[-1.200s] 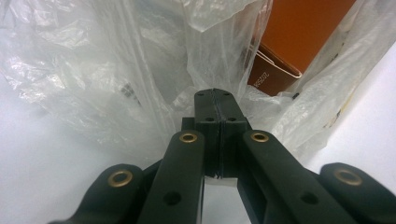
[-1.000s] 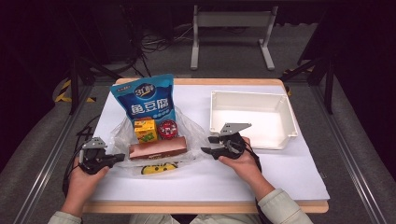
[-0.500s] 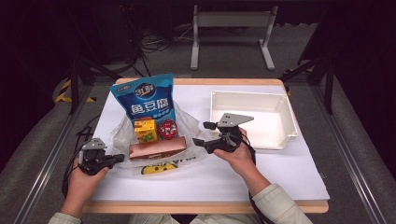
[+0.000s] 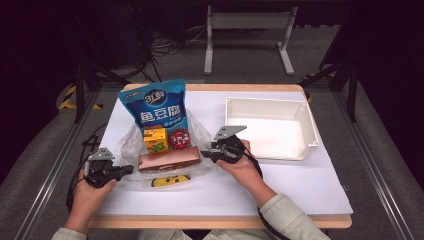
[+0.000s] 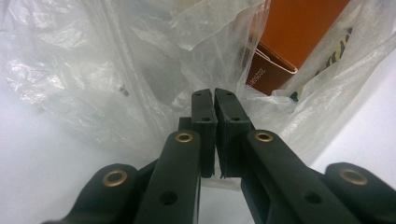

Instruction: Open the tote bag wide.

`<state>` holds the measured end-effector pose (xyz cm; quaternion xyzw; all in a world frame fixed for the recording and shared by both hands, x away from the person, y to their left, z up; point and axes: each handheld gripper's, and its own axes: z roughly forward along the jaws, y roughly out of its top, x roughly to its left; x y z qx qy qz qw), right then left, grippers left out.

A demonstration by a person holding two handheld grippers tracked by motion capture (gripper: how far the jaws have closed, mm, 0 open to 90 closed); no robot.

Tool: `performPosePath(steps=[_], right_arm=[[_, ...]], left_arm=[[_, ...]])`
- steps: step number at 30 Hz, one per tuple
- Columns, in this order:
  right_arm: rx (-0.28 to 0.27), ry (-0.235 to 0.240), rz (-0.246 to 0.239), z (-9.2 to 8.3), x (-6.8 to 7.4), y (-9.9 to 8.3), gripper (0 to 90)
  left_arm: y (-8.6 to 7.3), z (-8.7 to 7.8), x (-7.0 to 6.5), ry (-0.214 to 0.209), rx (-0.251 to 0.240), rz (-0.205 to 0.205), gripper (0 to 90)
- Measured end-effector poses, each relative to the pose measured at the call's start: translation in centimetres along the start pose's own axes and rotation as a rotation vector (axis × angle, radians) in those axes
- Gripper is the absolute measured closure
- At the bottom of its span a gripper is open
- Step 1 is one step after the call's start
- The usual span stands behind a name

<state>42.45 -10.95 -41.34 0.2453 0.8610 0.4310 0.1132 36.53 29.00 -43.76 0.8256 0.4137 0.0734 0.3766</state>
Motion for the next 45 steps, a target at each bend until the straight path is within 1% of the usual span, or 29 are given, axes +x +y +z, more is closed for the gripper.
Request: performPosePath(steps=[3,7,13,14,15,16,17,19,23,24,25,26,27,28,29,30,31,33,35,37,39,42,44,45], right_arm=[[0.036,-0.02,-0.028,0.3,0.3,-0.2,77.8],[0.064,-0.025,-0.033,0.4,0.3,-0.3,88.4],[0.14,-0.037,-0.049,0.8,0.4,-1.0,89.4],[0.14,-0.037,-0.049,0.8,0.4,-1.0,89.4],[0.169,-0.039,-0.047,0.9,0.3,-1.3,89.4],[0.185,-0.036,-0.039,0.9,0.3,-1.5,89.4],[0.185,-0.036,-0.039,0.9,0.3,-1.5,89.4],[0.222,-0.033,-0.036,1.1,0.3,-1.9,89.5],[0.231,-0.025,-0.034,0.7,0.2,-2.3,89.4],[0.231,-0.025,-0.034,0.7,0.2,-2.3,89.4],[0.228,-0.022,-0.03,0.6,0.1,-2.3,89.4],[0.229,-0.024,-0.029,0.7,0.2,-2.3,89.4],[0.229,-0.024,-0.029,0.7,0.2,-2.3,89.4],[0.23,-0.025,-0.031,0.7,0.2,-2.3,89.4],[0.23,-0.025,-0.032,0.7,0.2,-2.3,89.4],[0.229,-0.024,-0.03,0.7,0.2,-2.3,89.4],[0.228,-0.022,-0.029,0.7,0.1,-2.3,89.4],[0.227,-0.02,-0.027,0.7,0.1,-2.3,89.4],[0.226,-0.019,-0.026,0.7,0.1,-2.3,89.4],[0.225,-0.016,-0.029,0.7,0.0,-2.3,89.4],[0.225,-0.016,-0.029,0.7,0.0,-2.3,89.4],[0.224,-0.015,-0.027,0.7,0.0,-2.3,89.4],[0.224,-0.013,-0.025,0.7,0.0,-2.3,89.4],[0.224,-0.013,-0.023,0.7,0.0,-2.3,89.4]], left_arm=[[0.0,0.0,0.0,0.001,0.0,-0.002,87.0],[0.0,0.0,0.0,0.001,0.003,-0.002,87.1],[0.0,0.1,0.0,0.002,0.008,-0.004,87.7],[0.0,0.1,0.0,0.002,0.008,-0.004,88.0],[0.0,0.2,0.0,0.006,0.009,-0.004,88.2],[0.1,0.2,0.0,0.002,0.011,-0.006,88.5],[0.1,0.2,0.0,0.002,0.011,-0.006,88.7],[0.1,0.3,0.0,0.001,0.016,-0.003,89.1],[0.0,0.3,0.1,0.005,0.017,-0.009,89.2],[0.0,0.3,0.1,0.005,0.017,-0.009,87.4],[0.0,0.0,0.1,0.0,-0.011,-0.018,85.3],[0.1,-0.3,0.0,-0.006,-0.024,-0.012,83.4],[0.1,-0.3,0.0,-0.006,-0.024,-0.012,81.1],[0.1,-0.6,-0.1,-0.001,-0.042,-0.004,81.1],[0.2,-1.0,-0.3,0.001,-0.066,0.004,78.4],[0.2,-1.2,-0.4,0.008,-0.081,0.01,75.6],[0.4,-1.7,-0.7,0.026,-0.1,0.017,72.9],[0.6,-2.1,-1.0,0.033,-0.11,0.029,64.9],[0.7,-2.6,-1.4,0.056,-0.123,0.048,58.3],[0.9,-3.3,-1.8,0.072,-0.153,0.052,53.2],[1.2,-4.2,-2.1,0.072,-0.196,0.055,48.2],[1.7,-5.2,-2.4,0.09,-0.256,0.058,43.1],[2.0,-5.5,-2.3,0.085,-0.287,0.042,38.7],[2.2,-5.5,-2.1,0.081,-0.3,0.032,38.0]])
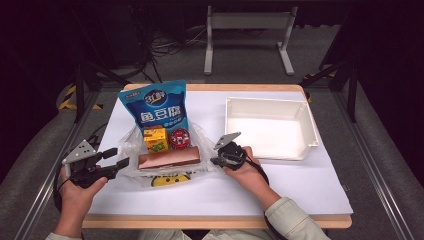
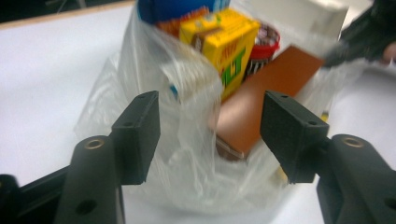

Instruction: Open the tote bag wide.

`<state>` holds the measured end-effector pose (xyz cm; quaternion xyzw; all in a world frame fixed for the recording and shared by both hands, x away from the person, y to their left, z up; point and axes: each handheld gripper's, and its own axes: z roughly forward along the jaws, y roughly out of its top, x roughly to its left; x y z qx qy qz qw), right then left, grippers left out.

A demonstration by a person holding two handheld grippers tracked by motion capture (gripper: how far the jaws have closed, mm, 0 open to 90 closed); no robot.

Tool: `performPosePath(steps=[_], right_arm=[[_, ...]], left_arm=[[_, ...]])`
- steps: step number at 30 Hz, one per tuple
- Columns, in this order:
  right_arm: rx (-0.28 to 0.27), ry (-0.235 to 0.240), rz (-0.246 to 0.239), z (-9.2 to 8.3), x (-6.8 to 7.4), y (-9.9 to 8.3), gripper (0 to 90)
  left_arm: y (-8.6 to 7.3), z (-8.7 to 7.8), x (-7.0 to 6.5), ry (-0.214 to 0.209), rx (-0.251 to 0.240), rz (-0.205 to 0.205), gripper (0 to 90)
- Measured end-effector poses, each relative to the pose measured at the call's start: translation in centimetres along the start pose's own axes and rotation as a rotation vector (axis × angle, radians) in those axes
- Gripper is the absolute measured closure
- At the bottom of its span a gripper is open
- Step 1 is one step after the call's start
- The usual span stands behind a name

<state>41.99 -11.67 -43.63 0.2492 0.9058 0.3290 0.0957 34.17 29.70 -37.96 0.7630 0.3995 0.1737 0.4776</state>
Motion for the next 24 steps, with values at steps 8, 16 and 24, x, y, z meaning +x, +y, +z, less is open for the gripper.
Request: performPosePath(steps=[8,16,24], right_arm=[[-0.003,0.001,0.001,0.0,0.0,0.0,89.4],[-0.003,-0.006,-0.004,0.0,0.1,0.0,89.3],[-0.004,-0.009,-0.011,0.0,0.2,0.0,89.3]], left_arm=[[1.0,1.4,1.0,0.003,-0.028,-0.043,37.7],[1.4,4.0,1.4,0.101,0.038,-0.022,70.3],[0.5,5.2,1.8,0.179,0.129,0.023,90.0]])
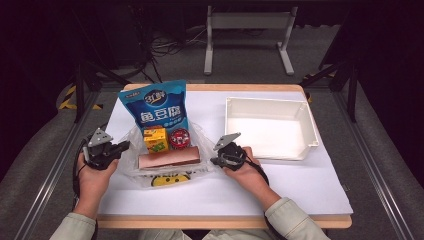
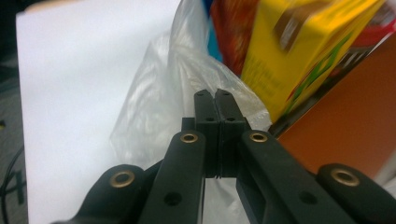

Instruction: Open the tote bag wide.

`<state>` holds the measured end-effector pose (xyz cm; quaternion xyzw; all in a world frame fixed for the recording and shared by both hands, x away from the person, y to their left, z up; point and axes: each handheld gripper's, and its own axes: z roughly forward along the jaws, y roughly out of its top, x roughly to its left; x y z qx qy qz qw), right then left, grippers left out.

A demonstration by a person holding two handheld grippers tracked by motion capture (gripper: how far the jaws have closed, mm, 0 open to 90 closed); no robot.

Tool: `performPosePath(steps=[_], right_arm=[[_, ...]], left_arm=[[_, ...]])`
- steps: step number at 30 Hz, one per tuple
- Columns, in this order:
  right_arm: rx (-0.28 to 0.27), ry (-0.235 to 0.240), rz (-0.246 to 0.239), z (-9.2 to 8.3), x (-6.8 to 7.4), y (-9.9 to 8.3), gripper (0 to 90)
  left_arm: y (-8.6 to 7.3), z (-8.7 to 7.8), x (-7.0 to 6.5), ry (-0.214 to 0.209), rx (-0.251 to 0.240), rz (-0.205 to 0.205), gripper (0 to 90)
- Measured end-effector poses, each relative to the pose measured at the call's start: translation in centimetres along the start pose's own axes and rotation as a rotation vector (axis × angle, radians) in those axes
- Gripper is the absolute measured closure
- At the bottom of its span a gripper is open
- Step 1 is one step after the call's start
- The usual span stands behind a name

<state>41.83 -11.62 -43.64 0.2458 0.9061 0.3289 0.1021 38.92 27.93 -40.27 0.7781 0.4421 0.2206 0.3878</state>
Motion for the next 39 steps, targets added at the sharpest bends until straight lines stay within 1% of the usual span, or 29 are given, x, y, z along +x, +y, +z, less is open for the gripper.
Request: performPosePath(steps=[1,2,5,6,7,8,9,11,13,17,20,23,26,28,29,30,31,32,33,34,35,36,37,39], right_arm=[[0.001,0.0,0.001,0.0,0.0,0.0,89.3],[0.002,0.0,0.001,0.0,0.1,0.0,89.3],[0.003,0.0,-0.004,0.0,0.1,0.0,89.2],[0.003,0.0,-0.005,0.0,0.1,0.0,89.2],[0.004,0.001,-0.005,-0.1,0.1,0.0,89.2],[0.004,0.002,-0.005,-0.1,0.1,0.0,89.2],[0.005,0.003,-0.004,-0.1,0.1,0.0,89.2],[0.008,0.003,-0.002,-0.2,0.1,-0.1,89.2],[0.013,0.004,-0.003,-0.3,0.0,-0.1,89.2],[0.023,0.003,0.017,-0.8,-0.2,-0.6,89.2],[0.025,0.006,0.022,-1.3,-0.4,-1.2,89.2],[0.016,0.011,0.038,-1.5,-0.7,-1.5,88.0],[0.002,0.012,0.045,-1.2,-0.7,-1.3,85.9],[-0.002,0.016,0.041,-0.9,-0.5,-1.0,84.5],[0.0,0.014,0.035,-0.9,-0.4,-0.9,84.1],[-0.001,0.013,0.028,-0.8,-0.3,-0.9,83.9],[-0.001,0.012,0.027,-0.8,-0.3,-0.9,83.5],[-0.002,0.011,0.028,-0.8,-0.4,-0.9,83.5],[-0.002,0.01,0.034,-0.8,-0.5,-0.9,83.9],[-0.002,0.008,0.034,-0.9,-0.6,-1.0,84.4],[-0.003,0.006,0.041,-0.9,-0.8,-1.1,85.4],[-0.004,0.003,0.046,-1.0,-0.9,-1.1,85.9],[-0.003,-0.004,0.046,-1.1,-1.1,-1.2,86.5],[0.001,-0.02,0.046,-1.3,-1.4,-1.4,87.2]], left_arm=[[-0.6,0.8,0.2,-0.003,0.036,-0.003,90.0],[-0.8,1.3,0.3,-0.006,0.062,-0.003,90.0],[-1.3,2.3,0.4,-0.019,0.113,-0.008,90.0],[-1.5,2.7,0.4,-0.025,0.14,-0.008,90.0],[-1.6,2.9,0.4,-0.028,0.156,-0.012,90.0],[-1.8,3.3,0.4,-0.03,0.178,-0.006,90.0],[-1.8,3.5,0.3,-0.036,0.193,-0.002,90.0],[-2.0,3.8,0.2,-0.035,0.212,0.006,90.0],[-2.1,3.8,0.2,-0.036,0.216,0.012,90.0],[-2.3,3.7,0.4,-0.041,0.214,0.001,90.0],[-2.4,3.7,0.5,-0.044,0.216,-0.001,90.0],[-2.4,3.6,0.4,-0.047,0.206,-0.003,89.7],[-2.5,3.1,0.3,-0.053,0.18,-0.011,89.1],[-2.5,2.7,0.4,-0.057,0.162,-0.024,87.6],[-2.7,2.4,0.4,-0.067,0.152,-0.033,86.8],[-2.8,2.3,0.3,-0.067,0.148,-0.029,85.8],[-3.0,2.1,0.2,-0.068,0.154,-0.025,85.2],[-3.1,2.1,0.1,-0.067,0.166,-0.01,85.2],[-3.3,2.1,-0.1,-0.053,0.177,0.004,85.3],[-3.3,2.1,-0.1,-0.053,0.177,0.004,85.6],[-3.6,2.4,-0.2,-0.027,0.205,0.042,86.5],[-3.6,2.4,-0.2,-0.027,0.205,0.042,87.3],[-3.8,2.4,-0.1,-0.025,0.206,0.051,87.6],[-3.9,2.4,0.1,-0.015,0.2,0.057,88.1]])
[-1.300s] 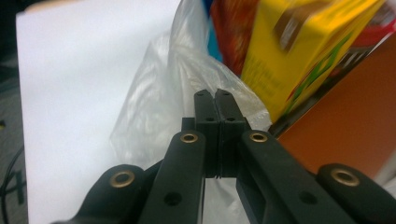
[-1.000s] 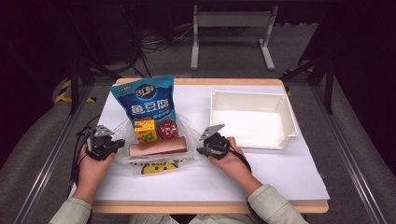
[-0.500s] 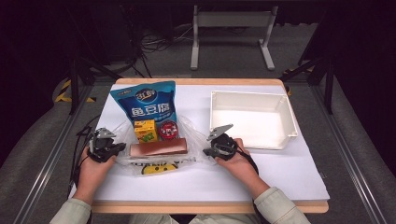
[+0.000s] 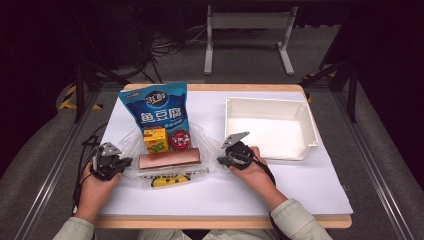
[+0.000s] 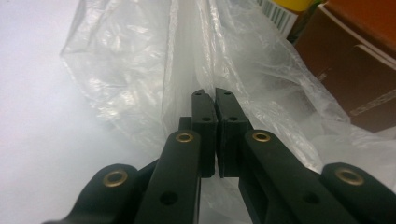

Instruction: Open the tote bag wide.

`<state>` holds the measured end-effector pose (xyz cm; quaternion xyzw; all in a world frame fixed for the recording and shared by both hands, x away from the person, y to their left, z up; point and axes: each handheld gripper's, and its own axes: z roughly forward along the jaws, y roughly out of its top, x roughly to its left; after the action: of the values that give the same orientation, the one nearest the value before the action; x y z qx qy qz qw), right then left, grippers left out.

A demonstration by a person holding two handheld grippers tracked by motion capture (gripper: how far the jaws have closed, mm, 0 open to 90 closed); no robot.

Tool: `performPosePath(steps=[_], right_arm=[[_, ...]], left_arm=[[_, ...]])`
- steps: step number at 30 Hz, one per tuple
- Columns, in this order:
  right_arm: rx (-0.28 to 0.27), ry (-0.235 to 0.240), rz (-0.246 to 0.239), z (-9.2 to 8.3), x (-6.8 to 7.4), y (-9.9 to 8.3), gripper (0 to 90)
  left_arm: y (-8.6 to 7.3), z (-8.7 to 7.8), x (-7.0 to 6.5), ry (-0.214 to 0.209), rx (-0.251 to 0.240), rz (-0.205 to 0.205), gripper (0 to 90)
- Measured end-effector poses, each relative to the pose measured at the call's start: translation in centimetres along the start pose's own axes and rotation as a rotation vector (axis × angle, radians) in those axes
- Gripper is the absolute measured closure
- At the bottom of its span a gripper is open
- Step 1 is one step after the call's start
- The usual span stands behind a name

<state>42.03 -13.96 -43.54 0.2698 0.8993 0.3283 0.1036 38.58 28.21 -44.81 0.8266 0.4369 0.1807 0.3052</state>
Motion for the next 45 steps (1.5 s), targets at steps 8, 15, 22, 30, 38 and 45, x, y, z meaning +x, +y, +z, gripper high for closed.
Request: performPosePath(steps=[8,15,22,30,38,45], right_arm=[[-0.026,-0.006,0.032,-0.5,-1.2,-0.6,87.1],[-0.127,0.045,0.006,-1.1,-0.3,0.6,71.5],[-0.204,0.071,-0.046,-1.4,0.6,2.1,50.7],[-0.304,0.113,-0.035,-2.8,0.5,3.5,40.4],[-0.298,0.062,0.012,-3.7,0.4,3.9,25.7],[-0.375,0.058,0.024,-5.7,0.6,4.6,19.6]], left_arm=[[-0.4,-0.2,0.9,-0.038,-0.028,-0.056,88.5],[-0.4,-1.5,1.0,-0.108,-0.131,-0.079,78.9],[-0.3,-2.8,0.8,-0.161,-0.236,-0.089,70.5],[-0.3,-3.8,0.3,-0.163,-0.273,-0.089,65.4],[-0.7,-4.8,0.5,-0.172,-0.309,-0.105,64.0],[-0.6,-5.4,0.3,-0.173,-0.338,-0.099,61.6]])
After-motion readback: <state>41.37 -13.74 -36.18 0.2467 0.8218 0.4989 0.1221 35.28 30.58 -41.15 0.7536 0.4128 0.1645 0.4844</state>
